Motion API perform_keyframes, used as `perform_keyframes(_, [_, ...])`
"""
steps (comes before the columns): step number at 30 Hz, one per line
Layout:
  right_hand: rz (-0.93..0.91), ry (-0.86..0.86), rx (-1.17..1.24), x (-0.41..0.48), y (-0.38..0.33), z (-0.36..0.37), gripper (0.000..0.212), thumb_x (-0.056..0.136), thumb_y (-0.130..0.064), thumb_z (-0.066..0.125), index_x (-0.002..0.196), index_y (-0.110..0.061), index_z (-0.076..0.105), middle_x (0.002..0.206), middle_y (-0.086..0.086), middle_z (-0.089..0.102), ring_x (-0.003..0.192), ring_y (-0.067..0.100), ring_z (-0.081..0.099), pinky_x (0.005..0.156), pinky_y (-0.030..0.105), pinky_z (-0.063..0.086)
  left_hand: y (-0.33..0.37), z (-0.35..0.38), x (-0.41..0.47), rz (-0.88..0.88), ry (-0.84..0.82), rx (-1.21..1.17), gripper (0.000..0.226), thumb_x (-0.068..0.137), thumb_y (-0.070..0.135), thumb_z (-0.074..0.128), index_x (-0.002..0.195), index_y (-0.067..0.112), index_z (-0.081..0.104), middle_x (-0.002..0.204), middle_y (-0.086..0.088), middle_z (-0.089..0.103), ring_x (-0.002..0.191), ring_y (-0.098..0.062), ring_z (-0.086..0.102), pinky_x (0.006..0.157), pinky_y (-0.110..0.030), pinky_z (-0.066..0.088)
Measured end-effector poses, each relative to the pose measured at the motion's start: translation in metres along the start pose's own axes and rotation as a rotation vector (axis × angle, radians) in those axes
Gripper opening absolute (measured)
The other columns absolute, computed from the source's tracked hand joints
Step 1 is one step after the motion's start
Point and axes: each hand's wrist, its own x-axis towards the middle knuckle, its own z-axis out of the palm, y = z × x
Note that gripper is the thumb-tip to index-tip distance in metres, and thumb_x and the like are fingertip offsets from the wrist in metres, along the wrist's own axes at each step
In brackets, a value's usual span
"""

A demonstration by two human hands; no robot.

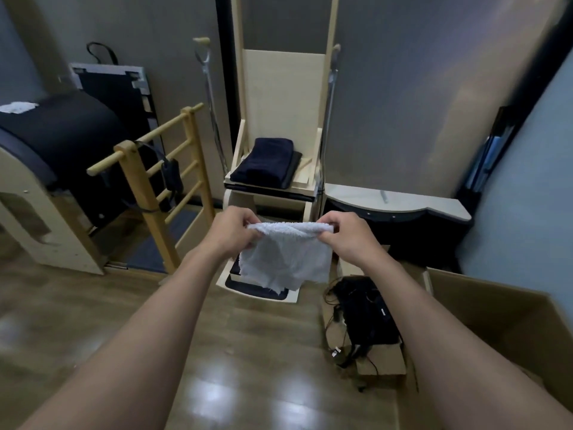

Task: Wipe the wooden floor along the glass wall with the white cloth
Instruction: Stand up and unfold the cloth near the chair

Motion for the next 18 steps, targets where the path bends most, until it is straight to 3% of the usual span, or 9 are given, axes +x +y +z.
perform_keyframes(6, [-0.012,0.002,0.009,0.139,0.019,0.021,0.013,0.082,-0.025,0.064,0.071,-0.032,0.063,0.072,-0.013,0.062,0.067,0.001,0.055,0.052,0.021,0.035,-0.025,0.007,0.129,0.017,0.04,0.003,0.011,0.088,0.02,0.066,0.098,0.023,0.065,0.09,0.005,0.065,0.08,-0.009,0.065,0.073,-0.033,0.06])
perform_keyframes(12, [-0.017,0.02,-0.009,0.279,0.023,0.033,0.013,0.081,-0.024,0.064,0.07,-0.032,0.064,0.065,-0.016,0.06,0.065,-0.001,0.053,0.051,0.021,0.033,-0.037,-0.005,0.262,-0.036,0.048,0.094,0.004,0.087,0.016,0.067,0.086,0.021,0.068,0.085,0.0,0.069,0.078,-0.014,0.065,0.075,-0.036,0.058])
perform_keyframes(18, [0.005,0.036,-0.046,0.435,0.029,0.066,0.022,0.082,-0.025,0.066,0.064,-0.036,0.061,0.063,-0.018,0.059,0.065,-0.003,0.052,0.051,0.02,0.034,-0.072,-0.012,0.416,-0.081,0.075,0.062,0.008,0.086,0.014,0.068,0.093,0.017,0.071,0.091,-0.003,0.069,0.087,-0.019,0.066,0.083,-0.036,0.055])
